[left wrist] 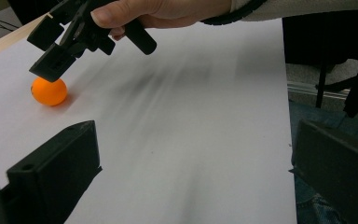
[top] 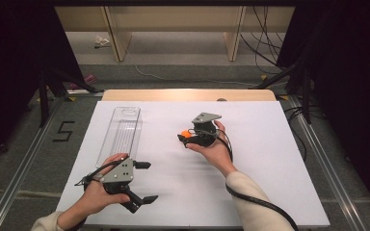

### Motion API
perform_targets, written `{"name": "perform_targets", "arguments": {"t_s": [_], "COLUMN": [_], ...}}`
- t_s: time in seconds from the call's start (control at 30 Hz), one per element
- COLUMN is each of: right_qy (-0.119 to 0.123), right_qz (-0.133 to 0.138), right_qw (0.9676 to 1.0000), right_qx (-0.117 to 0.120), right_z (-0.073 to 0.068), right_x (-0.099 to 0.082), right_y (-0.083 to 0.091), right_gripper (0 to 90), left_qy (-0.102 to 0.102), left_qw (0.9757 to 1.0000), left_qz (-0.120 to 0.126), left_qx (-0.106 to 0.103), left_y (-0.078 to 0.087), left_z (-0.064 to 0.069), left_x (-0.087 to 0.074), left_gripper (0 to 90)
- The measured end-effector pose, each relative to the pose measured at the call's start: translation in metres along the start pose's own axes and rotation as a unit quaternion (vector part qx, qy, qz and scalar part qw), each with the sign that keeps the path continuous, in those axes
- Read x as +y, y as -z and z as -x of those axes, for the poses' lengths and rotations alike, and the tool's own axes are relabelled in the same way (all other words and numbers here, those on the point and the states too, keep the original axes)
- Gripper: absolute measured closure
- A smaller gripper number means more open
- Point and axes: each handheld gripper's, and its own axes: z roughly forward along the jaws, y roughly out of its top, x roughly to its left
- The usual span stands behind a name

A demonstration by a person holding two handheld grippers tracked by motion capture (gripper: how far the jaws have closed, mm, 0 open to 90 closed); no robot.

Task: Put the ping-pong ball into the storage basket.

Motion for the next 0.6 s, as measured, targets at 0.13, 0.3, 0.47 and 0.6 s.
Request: {"name": "perform_targets", "arguments": {"t_s": [0.13,0.3,0.47,0.6], "right_qy": [-0.001,-0.001,-0.002,-0.002], "right_qz": [-0.001,-0.003,-0.007,-0.009], "right_qw": [1.0000,1.0000,1.0000,1.0000], "right_qx": [0.000,0.001,-0.001,-0.001], "right_z": [0.000,0.000,0.001,0.001], "right_x": [0.000,0.001,-0.001,-0.002], "right_y": [-0.002,-0.005,-0.009,-0.010], "right_gripper": [16.1,16.1,16.1,16.1], "left_qy": [0.000,0.000,0.000,0.000], "left_qw": [1.0000,1.0000,1.0000,1.0000], "left_qz": [0.000,0.000,0.000,0.000], "left_qx": [0.000,0.000,-0.001,-0.001], "left_y": [0.000,0.000,0.000,0.000], "left_z": [0.000,0.000,0.000,0.000], "left_x": [0.000,0.000,0.000,0.000], "left_gripper": [0.6,0.6,0.7,0.7]}}
